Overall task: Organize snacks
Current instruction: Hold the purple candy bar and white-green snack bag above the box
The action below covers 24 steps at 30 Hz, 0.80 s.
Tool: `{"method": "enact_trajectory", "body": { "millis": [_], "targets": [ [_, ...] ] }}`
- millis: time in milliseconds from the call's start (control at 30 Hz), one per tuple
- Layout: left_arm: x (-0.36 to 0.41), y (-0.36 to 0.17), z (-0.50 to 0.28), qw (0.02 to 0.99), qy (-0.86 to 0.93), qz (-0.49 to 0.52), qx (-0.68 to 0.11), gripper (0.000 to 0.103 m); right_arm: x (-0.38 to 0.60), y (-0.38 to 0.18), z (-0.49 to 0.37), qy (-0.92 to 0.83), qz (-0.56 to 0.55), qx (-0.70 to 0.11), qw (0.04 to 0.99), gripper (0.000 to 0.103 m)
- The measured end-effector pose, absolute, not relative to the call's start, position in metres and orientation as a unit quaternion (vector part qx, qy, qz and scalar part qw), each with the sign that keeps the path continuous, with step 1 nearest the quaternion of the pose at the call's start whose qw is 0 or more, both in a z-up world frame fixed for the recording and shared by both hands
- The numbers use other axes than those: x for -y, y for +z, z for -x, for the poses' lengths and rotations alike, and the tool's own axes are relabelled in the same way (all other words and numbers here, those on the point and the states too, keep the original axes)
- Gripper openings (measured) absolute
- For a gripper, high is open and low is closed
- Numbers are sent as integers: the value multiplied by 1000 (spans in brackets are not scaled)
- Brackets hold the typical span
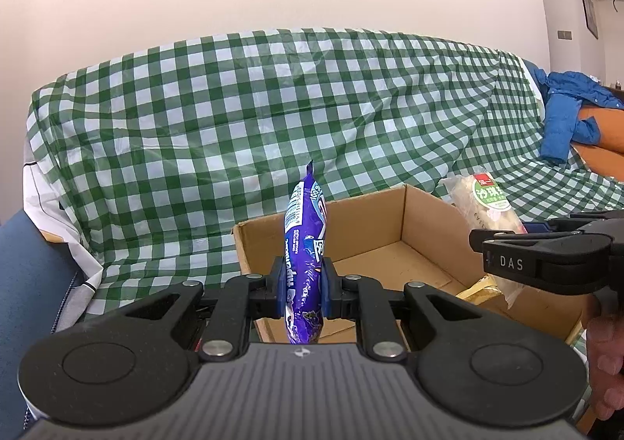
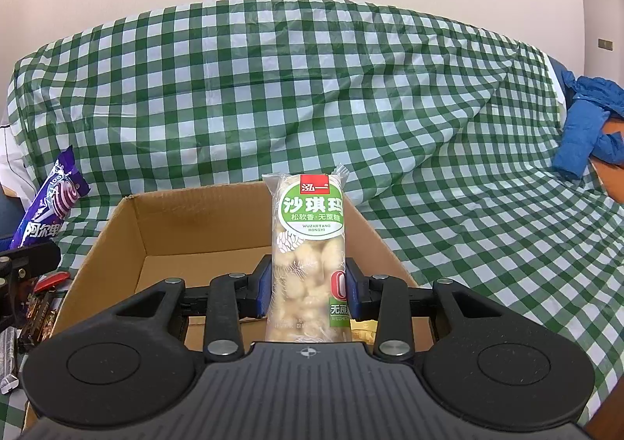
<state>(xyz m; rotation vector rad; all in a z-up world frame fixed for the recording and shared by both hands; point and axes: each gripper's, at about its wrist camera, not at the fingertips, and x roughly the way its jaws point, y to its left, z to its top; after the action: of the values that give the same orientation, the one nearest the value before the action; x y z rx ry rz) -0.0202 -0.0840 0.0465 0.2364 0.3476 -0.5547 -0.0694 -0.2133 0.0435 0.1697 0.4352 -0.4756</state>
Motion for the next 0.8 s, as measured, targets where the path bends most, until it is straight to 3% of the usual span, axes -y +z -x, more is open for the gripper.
{"method": "enact_trajectory", "body": {
  "millis": [800],
  "targets": [
    [93, 44, 19, 938, -278, -114, -174, 18, 210, 45, 72, -245, -63, -203, 946, 38]
  ]
}}
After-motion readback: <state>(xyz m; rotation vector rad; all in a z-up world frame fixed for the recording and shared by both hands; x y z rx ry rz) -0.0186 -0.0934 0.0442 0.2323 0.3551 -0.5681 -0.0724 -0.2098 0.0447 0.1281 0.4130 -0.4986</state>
